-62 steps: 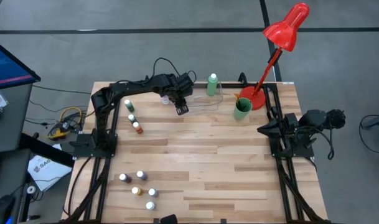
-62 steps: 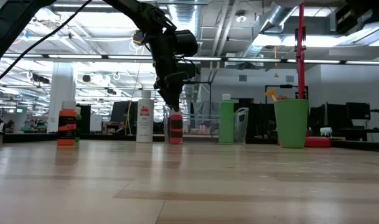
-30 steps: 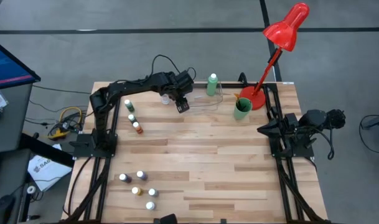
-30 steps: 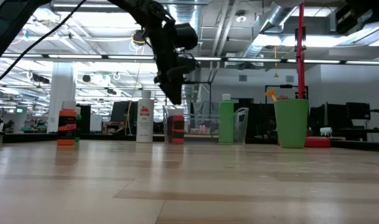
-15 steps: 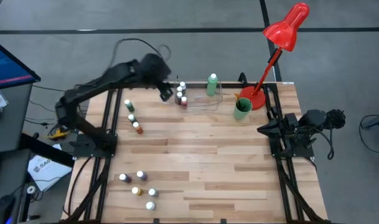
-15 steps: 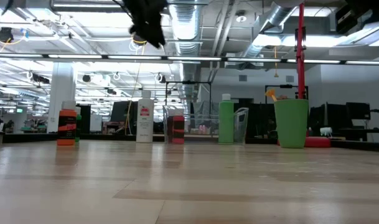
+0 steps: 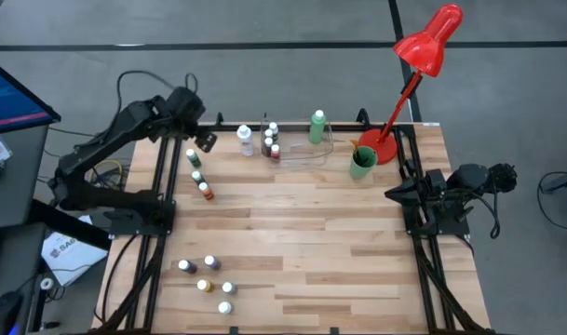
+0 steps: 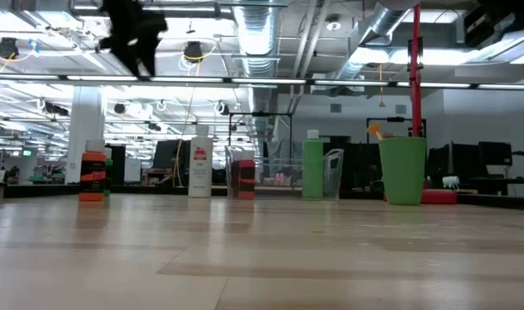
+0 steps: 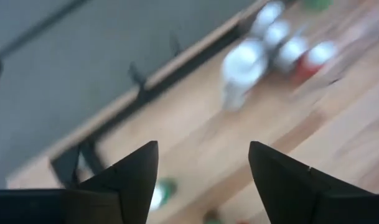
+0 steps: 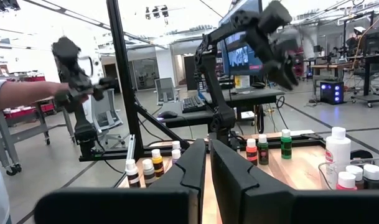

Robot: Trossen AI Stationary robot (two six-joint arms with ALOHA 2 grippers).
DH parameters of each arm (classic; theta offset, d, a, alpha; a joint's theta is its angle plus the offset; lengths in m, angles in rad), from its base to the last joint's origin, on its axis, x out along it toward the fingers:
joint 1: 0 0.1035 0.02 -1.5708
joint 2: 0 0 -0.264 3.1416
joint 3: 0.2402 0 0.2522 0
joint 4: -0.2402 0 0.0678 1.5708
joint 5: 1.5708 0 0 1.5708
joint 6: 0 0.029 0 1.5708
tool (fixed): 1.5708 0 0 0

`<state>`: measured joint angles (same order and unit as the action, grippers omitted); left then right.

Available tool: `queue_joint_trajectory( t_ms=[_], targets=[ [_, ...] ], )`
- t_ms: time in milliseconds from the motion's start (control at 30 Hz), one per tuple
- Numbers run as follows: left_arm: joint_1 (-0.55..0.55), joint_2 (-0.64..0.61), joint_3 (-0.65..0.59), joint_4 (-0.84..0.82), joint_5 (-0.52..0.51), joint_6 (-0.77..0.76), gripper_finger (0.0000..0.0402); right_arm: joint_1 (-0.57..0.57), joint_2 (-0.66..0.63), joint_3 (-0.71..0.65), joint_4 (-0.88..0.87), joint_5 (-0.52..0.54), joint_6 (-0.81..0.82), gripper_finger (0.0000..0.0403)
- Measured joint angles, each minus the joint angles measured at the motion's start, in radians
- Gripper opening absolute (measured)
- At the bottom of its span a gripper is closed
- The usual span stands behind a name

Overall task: Pick & Place Paint Supplies
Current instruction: Put the small green paint bottle into the transparent bin

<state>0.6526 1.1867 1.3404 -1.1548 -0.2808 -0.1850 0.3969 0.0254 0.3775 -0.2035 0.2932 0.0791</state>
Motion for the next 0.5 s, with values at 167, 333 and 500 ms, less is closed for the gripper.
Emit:
queue_joint_trajectory(
  t_ms=[167,333,500],
  targets=[
    [0.09,-0.007,-0.145,0.001,0.004,-0.088,0.0246,0.0,0.0,0.0,0.0,0.0,0.0,0.0021],
    [0.156,0.027,-0.248,0.007,0.011,-0.097,0.0247,0.0,0.0,0.0,0.0,0.0,0.0,0.0021],
    [0.208,0.04,-0.318,0.01,0.012,-0.097,0.0247,0.0,0.0,0.0,0.0,0.0,0.0,0.0021]
  ],
)
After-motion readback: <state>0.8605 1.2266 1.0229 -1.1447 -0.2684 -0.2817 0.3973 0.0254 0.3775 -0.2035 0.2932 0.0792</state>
